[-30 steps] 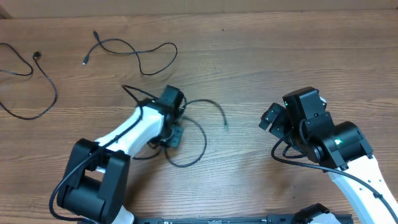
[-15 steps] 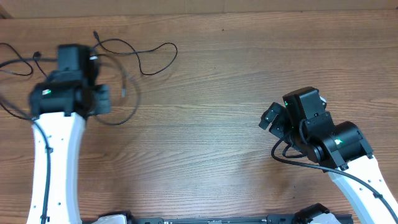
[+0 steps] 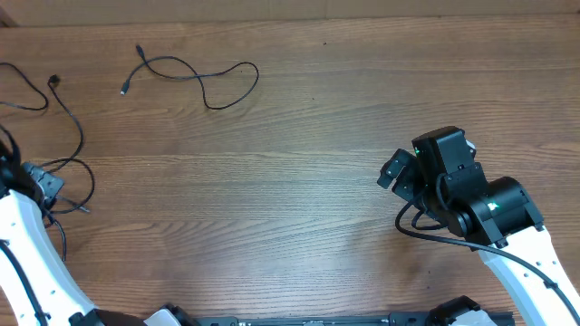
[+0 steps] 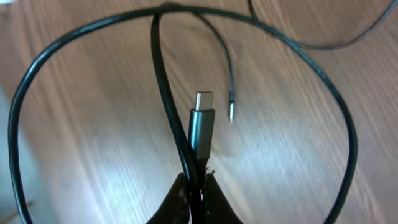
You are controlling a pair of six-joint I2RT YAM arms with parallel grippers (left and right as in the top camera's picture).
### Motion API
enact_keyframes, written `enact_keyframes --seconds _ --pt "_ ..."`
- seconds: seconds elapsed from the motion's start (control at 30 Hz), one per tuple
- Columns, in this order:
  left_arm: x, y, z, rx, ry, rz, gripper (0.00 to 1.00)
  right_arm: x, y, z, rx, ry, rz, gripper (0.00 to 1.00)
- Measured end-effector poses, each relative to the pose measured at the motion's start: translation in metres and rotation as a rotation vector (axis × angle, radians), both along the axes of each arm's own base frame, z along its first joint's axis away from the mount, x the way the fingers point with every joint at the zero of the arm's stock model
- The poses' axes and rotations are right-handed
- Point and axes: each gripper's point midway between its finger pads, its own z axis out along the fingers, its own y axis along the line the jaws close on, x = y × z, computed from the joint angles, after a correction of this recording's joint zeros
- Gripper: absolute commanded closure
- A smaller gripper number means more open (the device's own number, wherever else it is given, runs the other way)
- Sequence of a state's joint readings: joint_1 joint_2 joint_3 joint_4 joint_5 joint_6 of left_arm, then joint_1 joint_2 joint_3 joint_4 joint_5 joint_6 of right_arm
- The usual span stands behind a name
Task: Untangle cables
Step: 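Drag the grasped cable with the left gripper to the table's left edge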
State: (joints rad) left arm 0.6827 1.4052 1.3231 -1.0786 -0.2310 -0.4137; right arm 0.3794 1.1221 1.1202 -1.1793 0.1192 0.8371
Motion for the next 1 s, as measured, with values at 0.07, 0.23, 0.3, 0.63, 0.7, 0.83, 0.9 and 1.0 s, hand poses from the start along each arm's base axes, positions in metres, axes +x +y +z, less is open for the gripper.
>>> enact_keyframes --seconds 0.07,0.23,0.3,0.63,0.7,0.83,0.9,1.0 --pt "0.003 0.004 -0.013 -0.014 -0.022 0.017 0.95 0.0 0.0 0.0 0.0 0.0 0.0 0.0" --pt "0.012 -0.004 -0.055 -0.119 -0.047 0.05 0.25 0.0 0.0 0.0 0.0 0.0 0.0 0.0" --pt "0.021 -0.007 -0.061 -0.149 -0.085 0.054 0.0 0.0 0.0 0.0 0.0 -0.001 0.0 0.0" --pt "0.046 -0.039 -0.05 -0.337 -0.219 -0.013 0.0 0.0 0.0 0.0 0.0 0.0 0.0 0.0" --pt "0.051 -0.046 -0.043 -0.359 -0.229 -0.072 0.0 0.0 0.0 0.0 0.0 0.0 0.0 0.0" --pt "0.057 -0.077 -0.022 -0.397 -0.275 -0.274 0.0 0.0 0.0 0.0 0.0 0.0 0.0 0.0" --pt "0.058 -0.096 -0.001 -0.395 -0.331 -0.395 0.0 0.0 0.0 0.0 0.0 0.0 0.0 0.0" --pt "0.05 -0.122 0.039 -0.327 -0.432 -0.561 0.0 0.0 0.0 0.0 -0.001 -0.001 0.0 0.0"
